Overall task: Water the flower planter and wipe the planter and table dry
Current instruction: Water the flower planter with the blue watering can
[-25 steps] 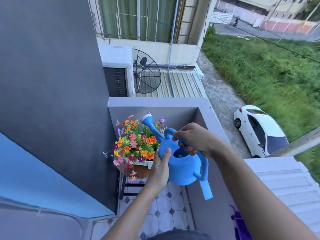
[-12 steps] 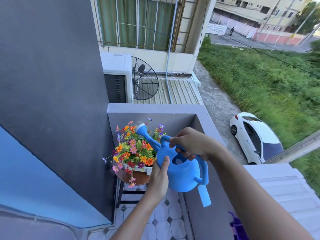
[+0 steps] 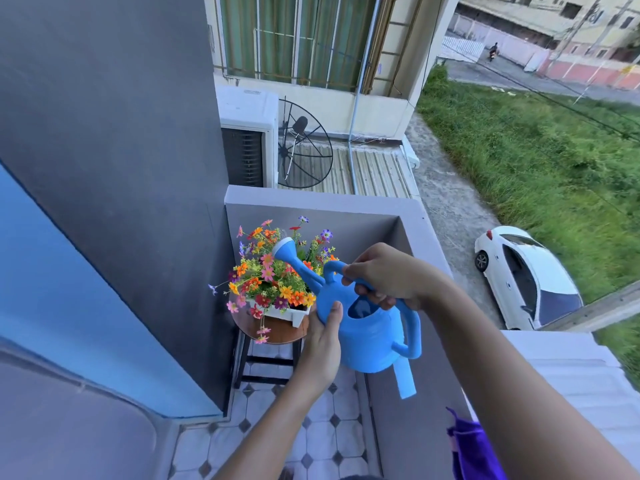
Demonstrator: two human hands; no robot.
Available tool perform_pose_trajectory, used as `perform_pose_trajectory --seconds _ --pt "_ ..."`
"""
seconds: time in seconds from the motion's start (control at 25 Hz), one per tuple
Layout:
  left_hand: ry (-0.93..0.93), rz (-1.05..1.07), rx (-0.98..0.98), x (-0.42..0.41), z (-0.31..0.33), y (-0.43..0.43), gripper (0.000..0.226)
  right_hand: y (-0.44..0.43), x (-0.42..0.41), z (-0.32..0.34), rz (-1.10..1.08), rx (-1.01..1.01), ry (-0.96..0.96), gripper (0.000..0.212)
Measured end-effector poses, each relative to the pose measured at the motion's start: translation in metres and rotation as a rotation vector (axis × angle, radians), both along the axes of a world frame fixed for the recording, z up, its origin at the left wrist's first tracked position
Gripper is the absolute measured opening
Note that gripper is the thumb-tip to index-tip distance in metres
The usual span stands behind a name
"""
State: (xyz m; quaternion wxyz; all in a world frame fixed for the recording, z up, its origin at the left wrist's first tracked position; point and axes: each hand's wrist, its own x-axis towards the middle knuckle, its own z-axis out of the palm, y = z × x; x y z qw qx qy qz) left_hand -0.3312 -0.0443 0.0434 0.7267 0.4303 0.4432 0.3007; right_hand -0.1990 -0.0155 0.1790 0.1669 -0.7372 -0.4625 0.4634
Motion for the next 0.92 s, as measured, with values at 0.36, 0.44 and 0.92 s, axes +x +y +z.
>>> perform_pose_trajectory --seconds 0.36,0.44,0.92 --pt "0.023 0.029 -0.008 0.01 0.004 -0.038 0.044 -0.028 0.013 -0.006 0.045 -0.024 0.019 0.029" --pt "0.021 0.024 -0.001 0.016 0.007 -0.041 0.039 -0.032 0.018 -0.004 0.043 -0.02 0.021 0.029" --pt "0.017 -0.072 0.028 0.053 0.035 -0.005 0.032 -0.008 0.056 0.01 -0.08 0.029 0.006 0.032"
